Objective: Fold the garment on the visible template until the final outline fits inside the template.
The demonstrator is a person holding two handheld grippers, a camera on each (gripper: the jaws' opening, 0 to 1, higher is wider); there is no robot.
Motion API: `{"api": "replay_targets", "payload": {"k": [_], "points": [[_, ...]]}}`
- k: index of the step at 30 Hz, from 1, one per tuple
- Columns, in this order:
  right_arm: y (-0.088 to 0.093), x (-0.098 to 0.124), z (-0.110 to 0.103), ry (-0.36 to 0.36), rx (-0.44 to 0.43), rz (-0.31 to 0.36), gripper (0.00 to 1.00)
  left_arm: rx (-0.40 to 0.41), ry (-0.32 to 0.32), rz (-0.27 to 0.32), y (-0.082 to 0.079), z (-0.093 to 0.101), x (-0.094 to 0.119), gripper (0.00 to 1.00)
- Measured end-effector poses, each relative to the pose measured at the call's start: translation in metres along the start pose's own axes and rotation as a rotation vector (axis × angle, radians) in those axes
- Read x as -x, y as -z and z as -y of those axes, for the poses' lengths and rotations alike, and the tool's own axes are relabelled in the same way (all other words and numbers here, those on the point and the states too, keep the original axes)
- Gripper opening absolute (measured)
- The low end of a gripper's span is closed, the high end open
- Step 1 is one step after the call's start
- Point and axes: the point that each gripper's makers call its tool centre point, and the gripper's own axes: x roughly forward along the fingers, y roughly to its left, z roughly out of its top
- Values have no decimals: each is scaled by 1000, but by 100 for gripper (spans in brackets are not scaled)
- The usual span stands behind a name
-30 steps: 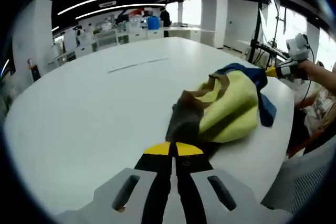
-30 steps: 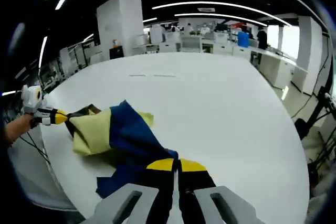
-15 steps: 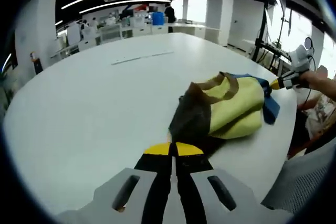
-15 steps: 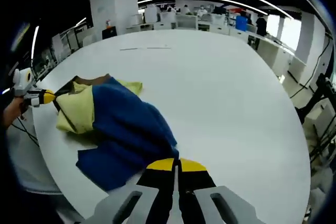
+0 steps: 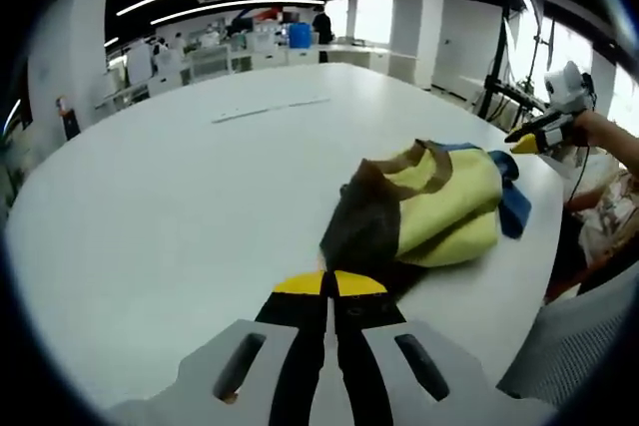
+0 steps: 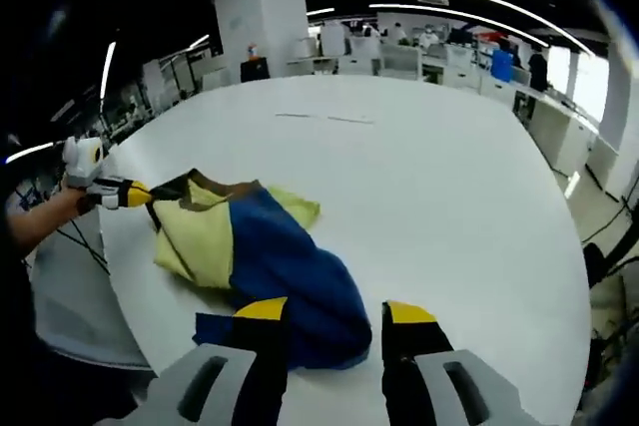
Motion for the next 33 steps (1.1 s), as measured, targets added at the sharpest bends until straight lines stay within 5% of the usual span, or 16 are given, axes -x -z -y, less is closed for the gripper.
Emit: {"api": "replay_targets", "payload": {"k": [14,33], "points": [[-34,-38,-26,-183,9,6,37,24,10,1,-1,0,0,0],[-20,-68,-27,-282,20,-113,22,25,13,-14,0,-3,-4,0]]}}
